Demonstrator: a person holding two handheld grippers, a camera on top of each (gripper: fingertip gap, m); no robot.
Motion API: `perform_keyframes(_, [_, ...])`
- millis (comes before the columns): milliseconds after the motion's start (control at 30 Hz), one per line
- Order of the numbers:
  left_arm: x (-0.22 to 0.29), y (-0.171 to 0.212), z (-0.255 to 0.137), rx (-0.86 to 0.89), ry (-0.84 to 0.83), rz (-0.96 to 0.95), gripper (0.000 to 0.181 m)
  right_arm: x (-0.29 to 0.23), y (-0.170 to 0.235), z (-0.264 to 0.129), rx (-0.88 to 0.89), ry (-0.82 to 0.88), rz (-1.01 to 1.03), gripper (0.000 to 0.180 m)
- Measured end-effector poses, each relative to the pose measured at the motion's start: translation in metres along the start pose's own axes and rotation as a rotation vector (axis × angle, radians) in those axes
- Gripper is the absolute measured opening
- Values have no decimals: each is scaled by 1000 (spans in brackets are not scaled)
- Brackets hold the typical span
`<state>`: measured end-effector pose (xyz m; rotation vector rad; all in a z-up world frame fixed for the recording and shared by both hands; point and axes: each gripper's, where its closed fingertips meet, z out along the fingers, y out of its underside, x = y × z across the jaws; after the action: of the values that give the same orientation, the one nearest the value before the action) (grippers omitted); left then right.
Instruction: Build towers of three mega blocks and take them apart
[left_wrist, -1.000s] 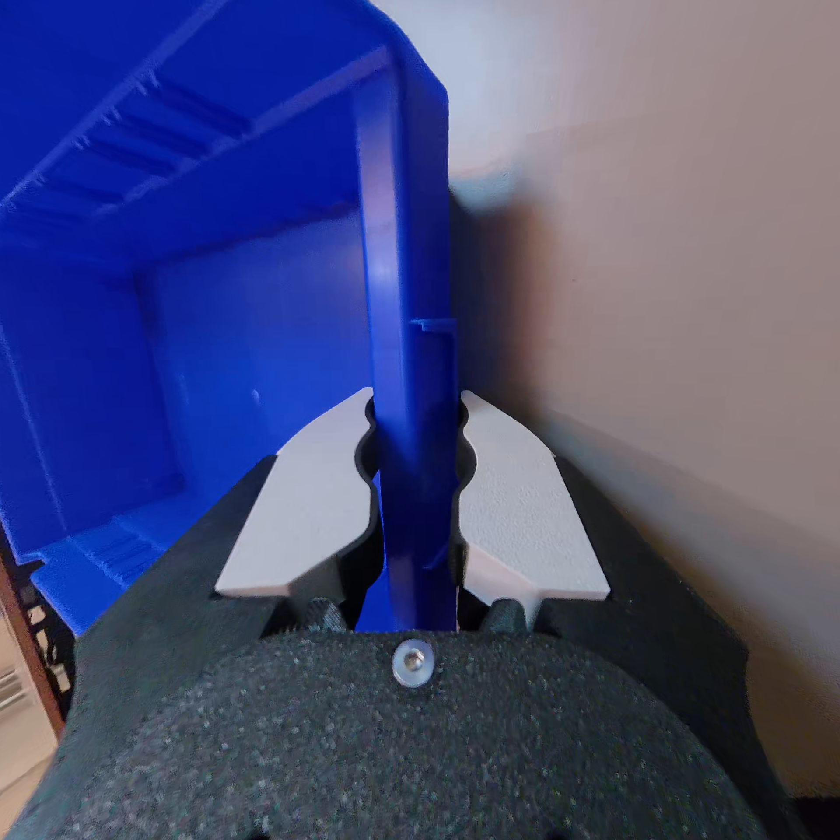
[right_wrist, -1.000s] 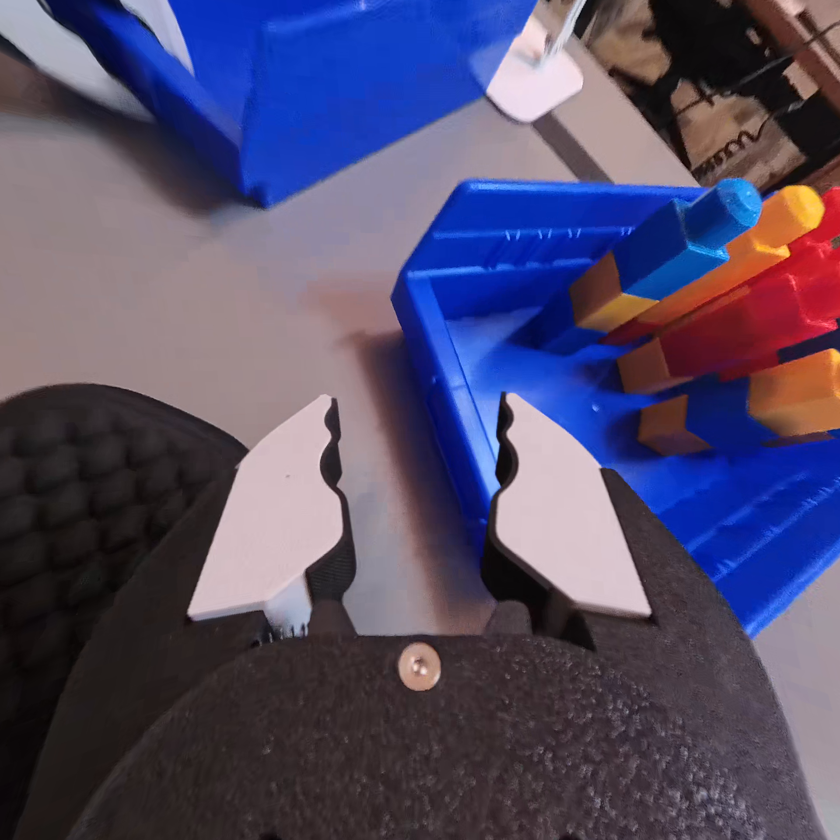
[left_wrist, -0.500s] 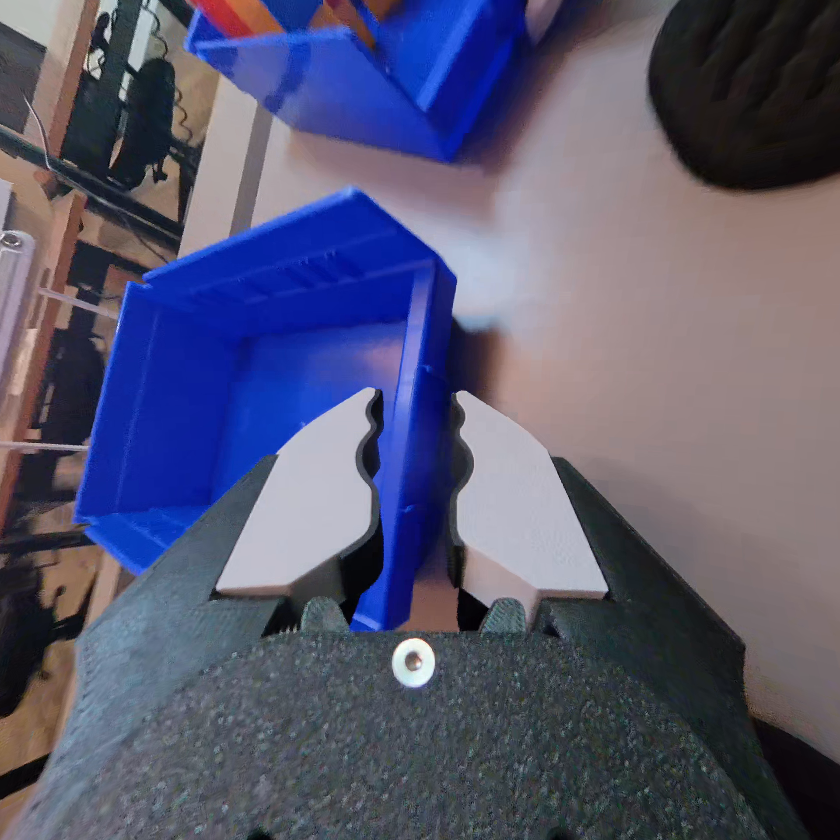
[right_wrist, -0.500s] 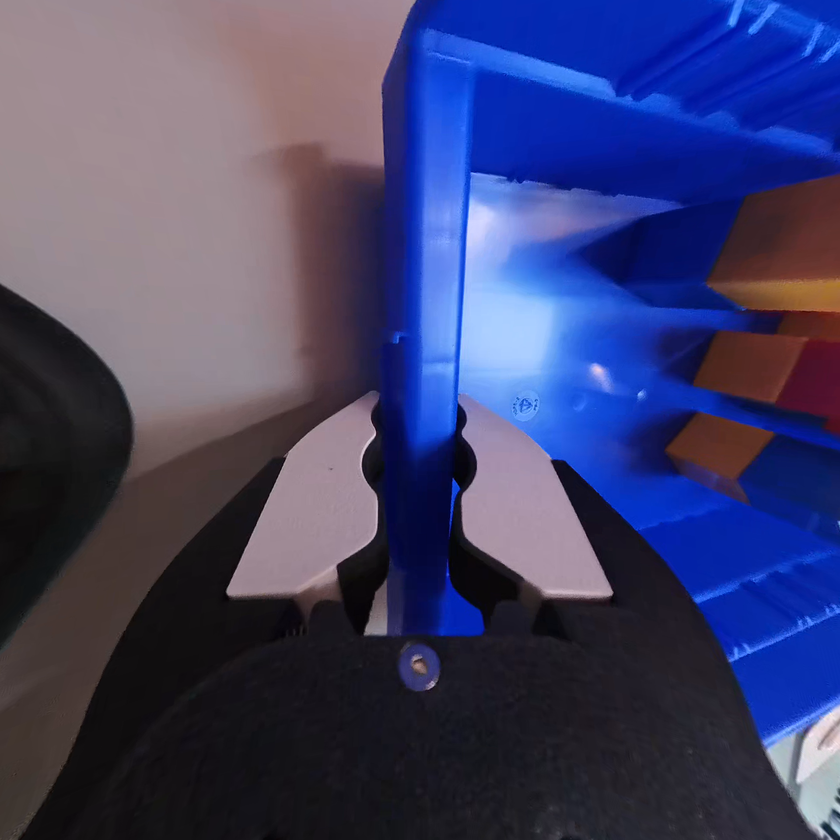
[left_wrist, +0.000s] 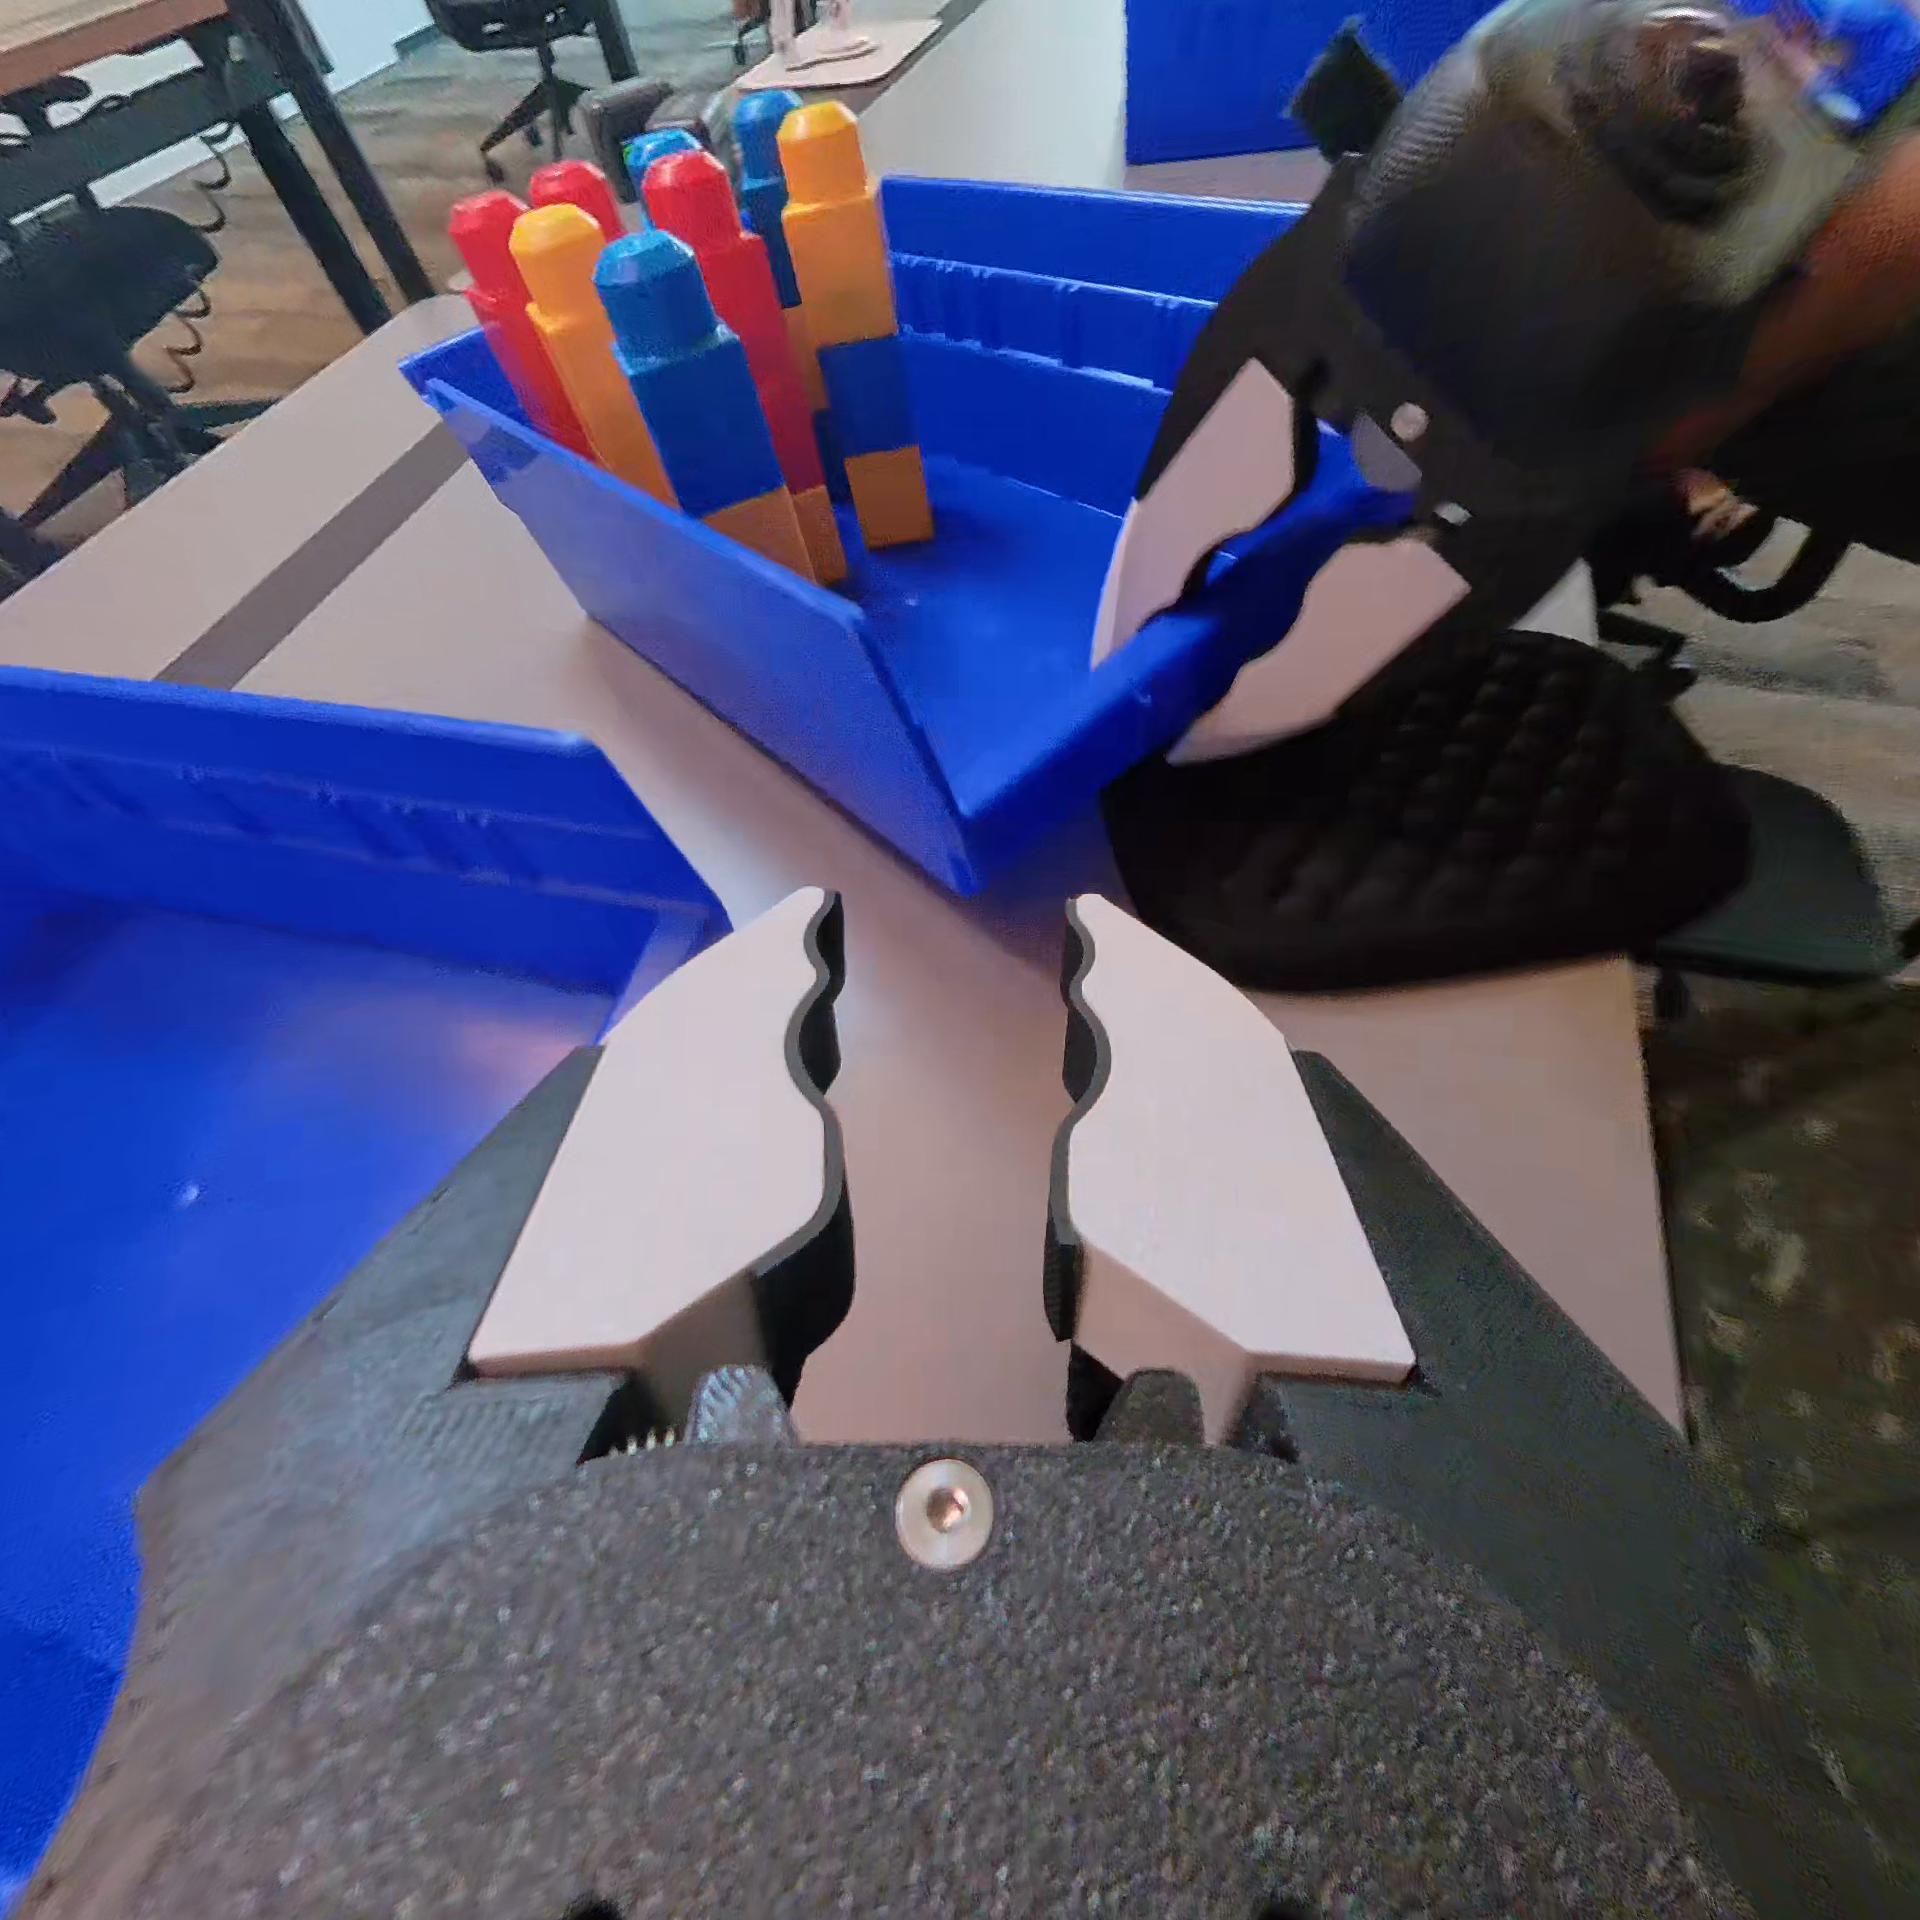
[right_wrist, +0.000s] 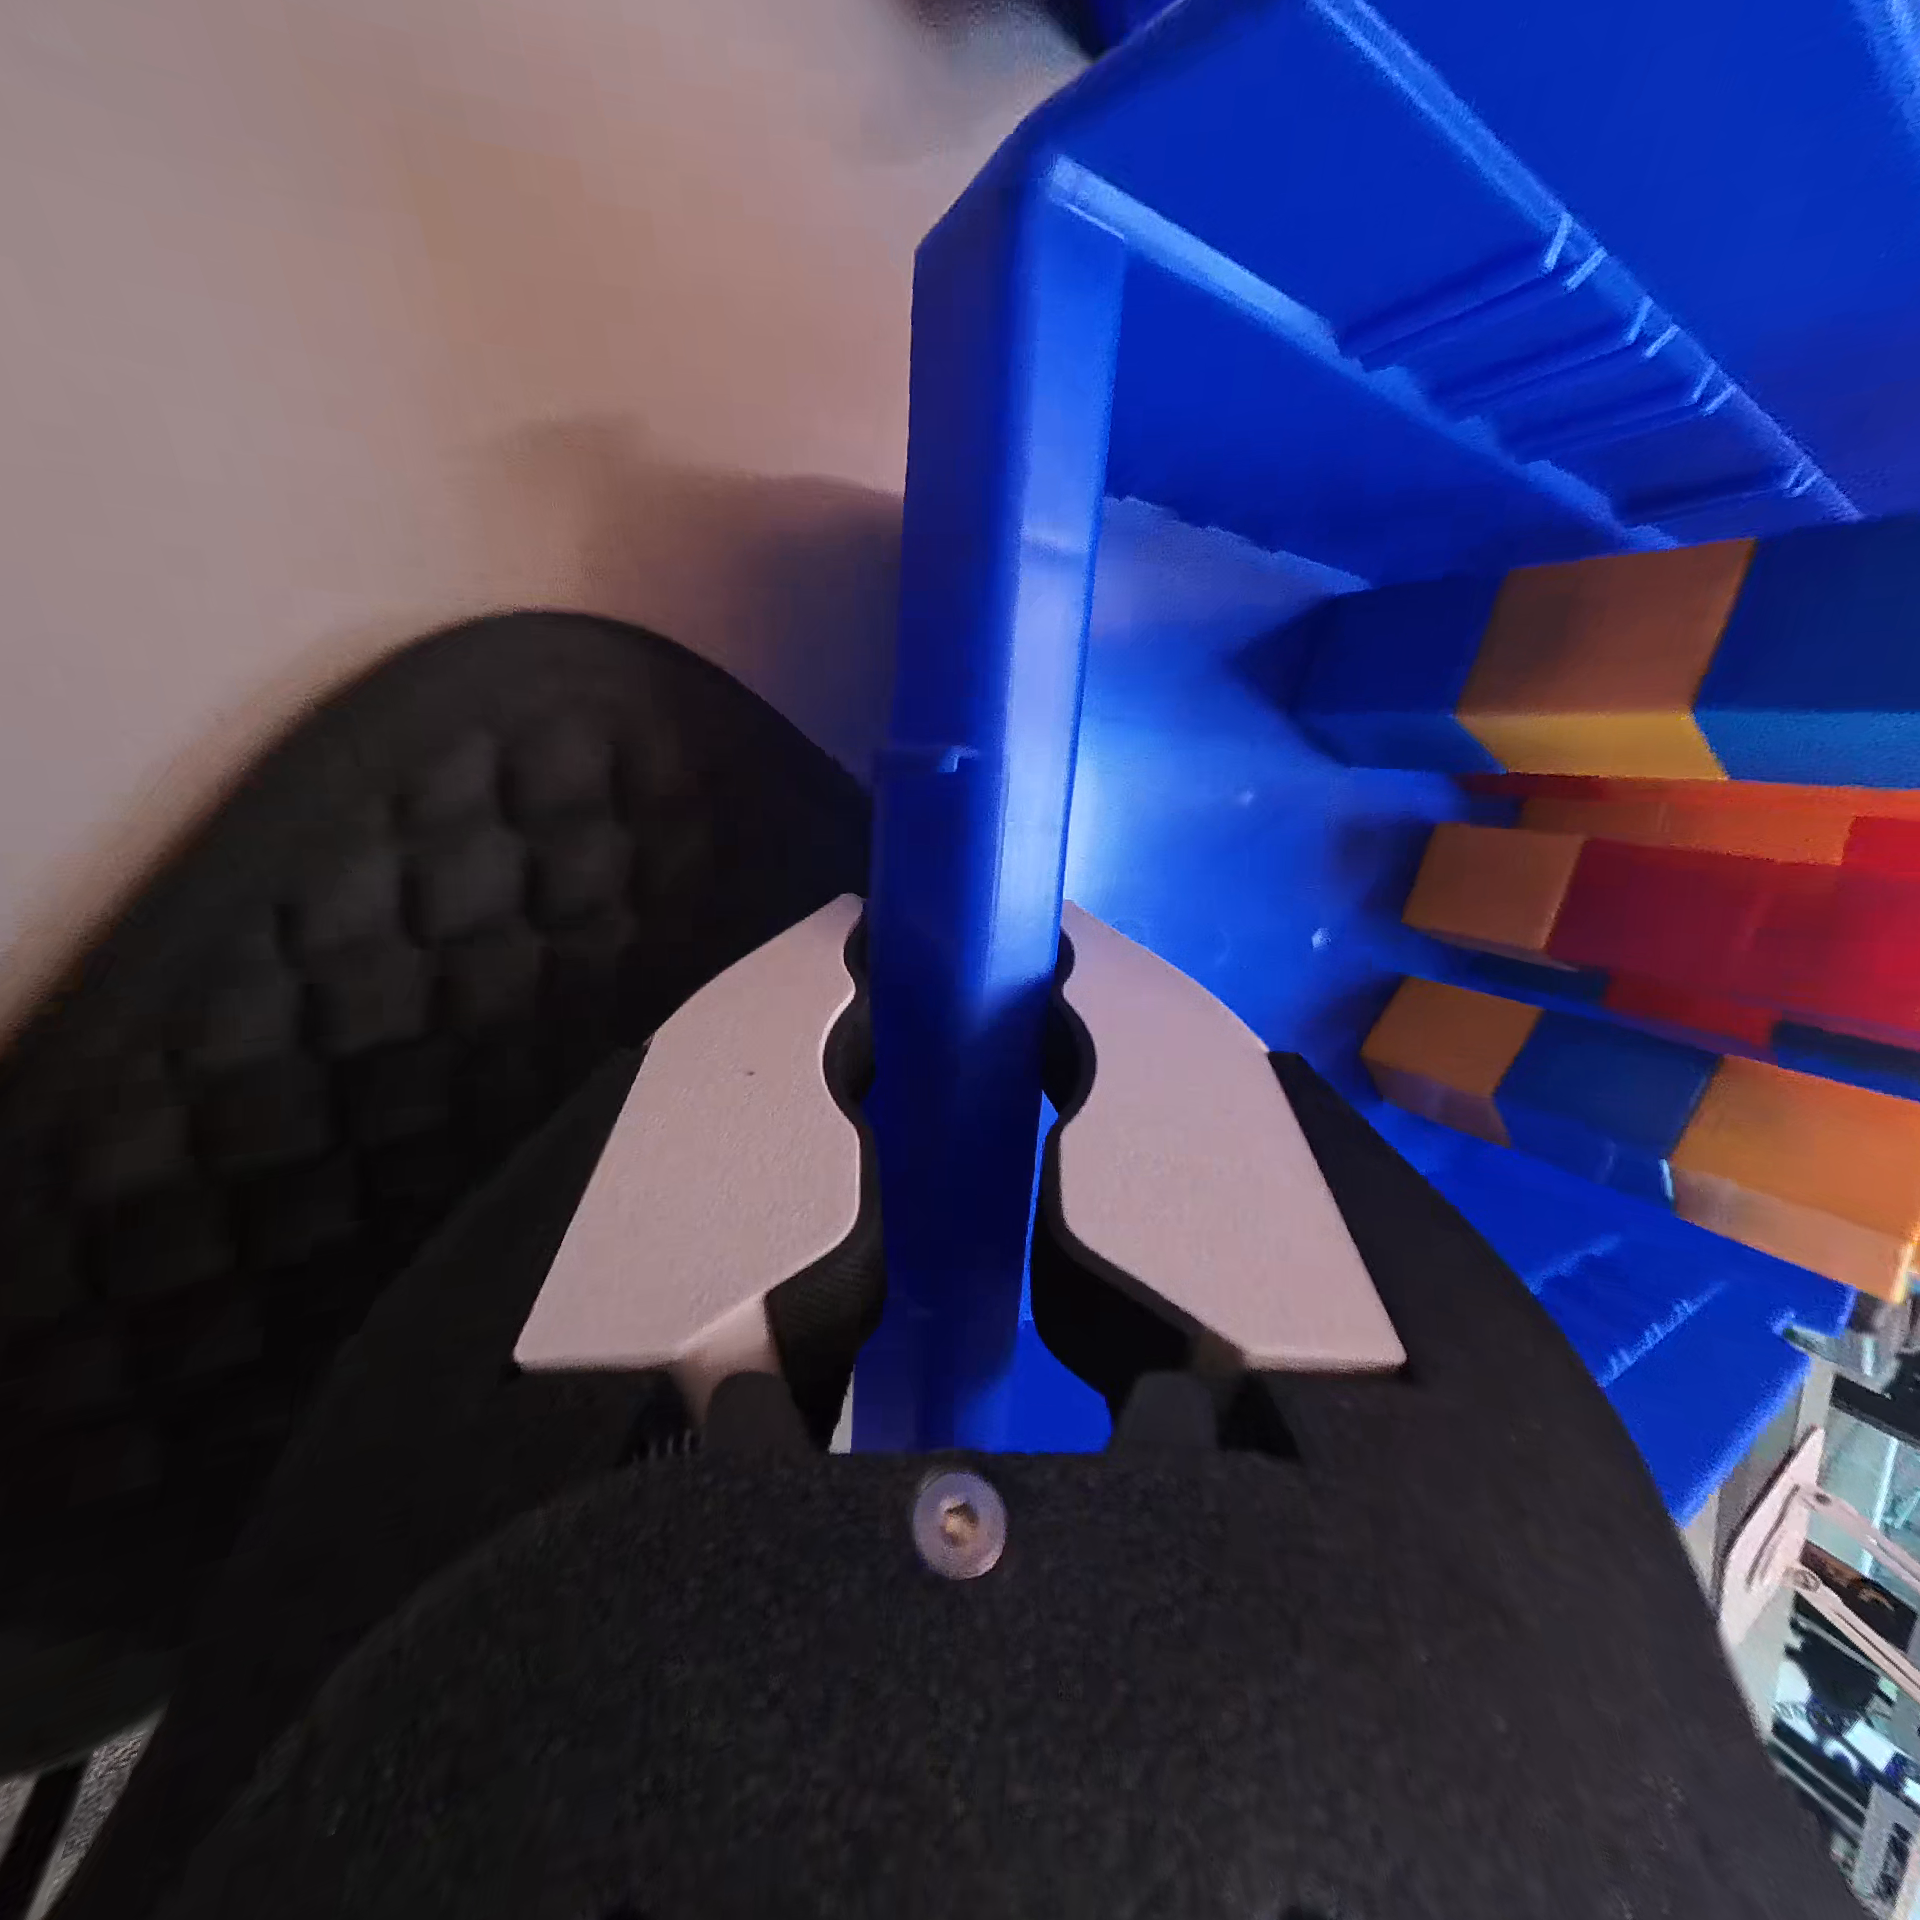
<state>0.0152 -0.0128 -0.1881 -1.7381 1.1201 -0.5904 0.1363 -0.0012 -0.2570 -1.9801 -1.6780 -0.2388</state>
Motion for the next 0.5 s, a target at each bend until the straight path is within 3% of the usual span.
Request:
perform_keyframes(233, [-7, 6, 55, -71, 15, -121, 44, 1, -12, 7, -16, 68, 42, 31])
perform_keyframes(300, [-9, 7, 63, -78, 14, -121, 45, 2, -16, 1, 20, 98, 81, 42])
perform_keyframes(433, [-9, 4, 67, -70, 7, -128, 47, 13, -35, -51, 302, 160, 307, 69])
perform_keyframes(500, [-9, 1, 67, -48, -7, -124, 46, 41, -19, -93, 492, 319, 523, 76])
